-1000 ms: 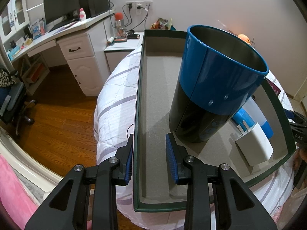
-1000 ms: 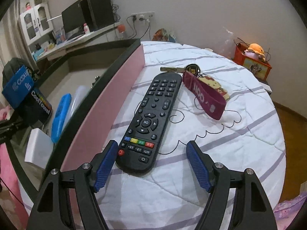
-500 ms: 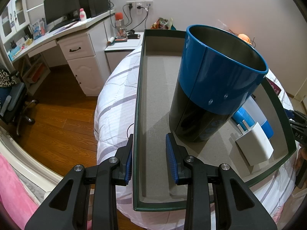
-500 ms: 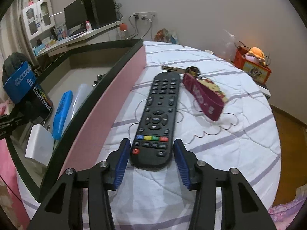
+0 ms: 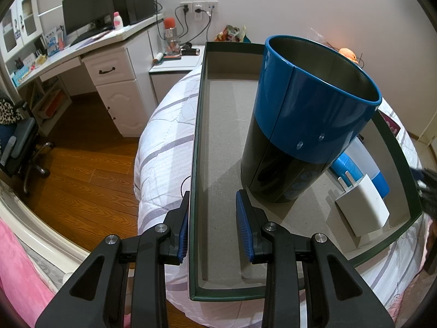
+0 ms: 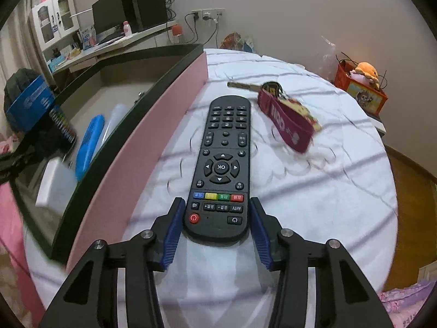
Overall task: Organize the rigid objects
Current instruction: 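Move the right tool to the black TV remote and grasp it, then carry the black TV remote into the tray box and release it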
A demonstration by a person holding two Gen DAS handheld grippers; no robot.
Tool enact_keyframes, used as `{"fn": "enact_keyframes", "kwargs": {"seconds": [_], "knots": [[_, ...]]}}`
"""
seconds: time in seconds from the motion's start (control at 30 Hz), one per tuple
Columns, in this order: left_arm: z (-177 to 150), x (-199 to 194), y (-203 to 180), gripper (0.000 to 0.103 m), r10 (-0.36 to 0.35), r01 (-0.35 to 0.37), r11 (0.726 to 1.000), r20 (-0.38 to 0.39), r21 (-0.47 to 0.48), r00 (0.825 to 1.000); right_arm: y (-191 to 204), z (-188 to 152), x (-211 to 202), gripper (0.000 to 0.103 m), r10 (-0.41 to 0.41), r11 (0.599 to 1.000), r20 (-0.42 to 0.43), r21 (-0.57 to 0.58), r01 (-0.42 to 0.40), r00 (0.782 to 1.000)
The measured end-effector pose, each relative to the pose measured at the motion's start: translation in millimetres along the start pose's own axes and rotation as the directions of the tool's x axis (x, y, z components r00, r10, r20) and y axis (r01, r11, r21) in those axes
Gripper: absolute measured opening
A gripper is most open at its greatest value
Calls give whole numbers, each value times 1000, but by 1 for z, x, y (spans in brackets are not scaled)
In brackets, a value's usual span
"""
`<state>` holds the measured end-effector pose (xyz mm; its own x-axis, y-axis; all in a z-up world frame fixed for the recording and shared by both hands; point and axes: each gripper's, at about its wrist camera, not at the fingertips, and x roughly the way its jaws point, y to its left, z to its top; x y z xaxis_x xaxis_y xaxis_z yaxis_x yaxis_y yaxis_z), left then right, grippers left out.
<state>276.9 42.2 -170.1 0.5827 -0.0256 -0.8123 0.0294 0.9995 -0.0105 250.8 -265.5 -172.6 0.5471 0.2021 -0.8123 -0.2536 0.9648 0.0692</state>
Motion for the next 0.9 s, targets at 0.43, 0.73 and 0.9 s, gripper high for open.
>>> {"fn": "enact_keyframes", "kwargs": {"seconds": [0.43, 0.73, 0.9], "knots": [[0, 0, 1, 30, 1, -1, 1000, -2, 4, 1000, -8, -26, -19, 53, 37, 997, 40, 61, -40, 999], [1, -1, -1, 31, -2, 2, 1000, -1, 4, 1000, 1, 5, 7, 62, -34, 999, 35, 22, 34, 999], [2, -1, -2, 31, -2, 2, 1000, -2, 4, 1000, 6, 8, 16, 56, -75, 997, 31, -10, 76, 997]]}}
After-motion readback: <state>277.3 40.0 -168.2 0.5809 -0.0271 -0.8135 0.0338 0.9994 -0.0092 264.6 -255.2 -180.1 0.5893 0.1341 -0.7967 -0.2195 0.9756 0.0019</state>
